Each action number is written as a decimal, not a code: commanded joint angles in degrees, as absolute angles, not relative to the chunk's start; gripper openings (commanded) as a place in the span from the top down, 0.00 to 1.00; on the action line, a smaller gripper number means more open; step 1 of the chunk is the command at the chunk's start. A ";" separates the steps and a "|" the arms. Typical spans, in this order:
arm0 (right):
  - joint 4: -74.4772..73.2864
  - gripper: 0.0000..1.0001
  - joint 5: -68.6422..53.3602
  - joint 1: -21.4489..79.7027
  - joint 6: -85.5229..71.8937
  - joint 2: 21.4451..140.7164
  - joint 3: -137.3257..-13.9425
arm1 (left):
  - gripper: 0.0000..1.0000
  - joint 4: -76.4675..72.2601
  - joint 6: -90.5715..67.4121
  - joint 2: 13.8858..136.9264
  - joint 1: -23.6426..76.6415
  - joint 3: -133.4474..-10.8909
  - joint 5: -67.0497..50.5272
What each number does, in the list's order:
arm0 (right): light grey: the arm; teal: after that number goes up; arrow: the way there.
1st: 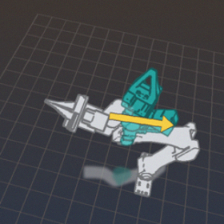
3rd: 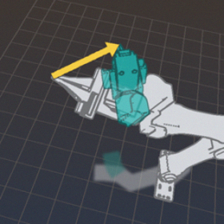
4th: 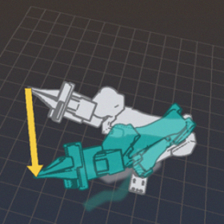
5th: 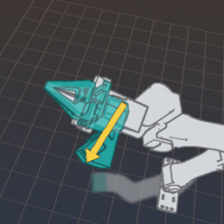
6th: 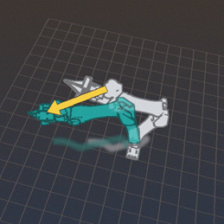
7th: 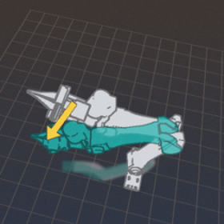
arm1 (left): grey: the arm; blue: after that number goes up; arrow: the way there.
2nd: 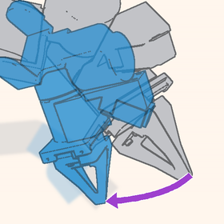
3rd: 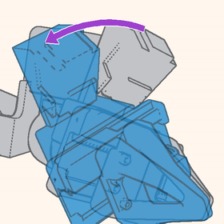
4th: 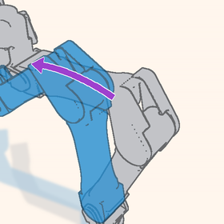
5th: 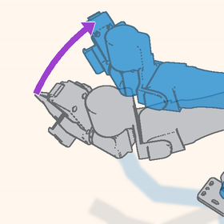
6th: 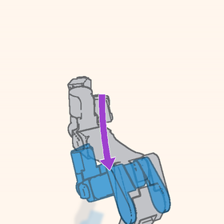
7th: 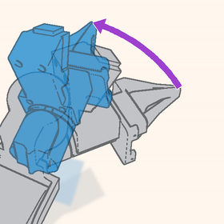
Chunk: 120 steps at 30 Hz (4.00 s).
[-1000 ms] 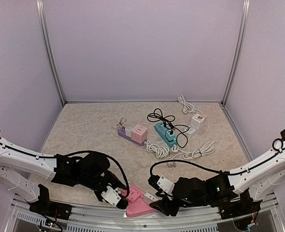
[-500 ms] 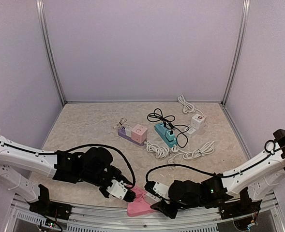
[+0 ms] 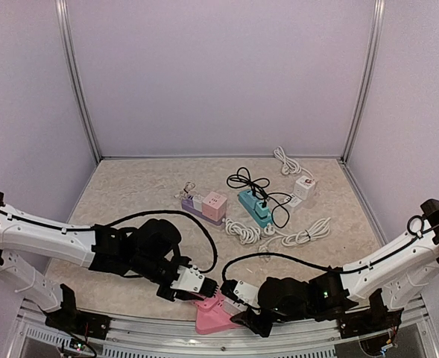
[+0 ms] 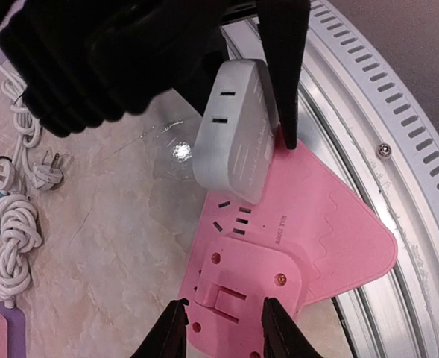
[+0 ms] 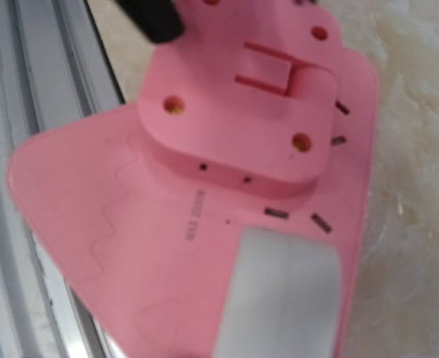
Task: Insert the plug
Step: Adjust the plug at the socket, then reset both arms
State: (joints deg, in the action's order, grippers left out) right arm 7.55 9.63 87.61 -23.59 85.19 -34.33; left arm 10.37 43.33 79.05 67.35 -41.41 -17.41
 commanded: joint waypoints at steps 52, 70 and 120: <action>10.97 0.64 10.58 87.05 -20.61 83.64 -32.53 | 0.59 16.57 50.19 87.69 66.15 -52.35 -12.45; 10.18 0.52 11.68 87.09 -19.60 81.94 -32.96 | 0.57 16.58 49.44 89.15 65.74 -53.42 -12.59; -22.71 0.00 11.00 4.31 -28.51 48.43 -32.75 | 0.01 0.95 3.39 21.87 5.56 -18.88 -1.77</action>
State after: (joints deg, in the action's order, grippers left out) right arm -23.27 9.30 5.85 -29.65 51.46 -34.26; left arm 2.11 9.63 27.11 10.50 -18.68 -3.55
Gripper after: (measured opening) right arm 0.994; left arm 0.984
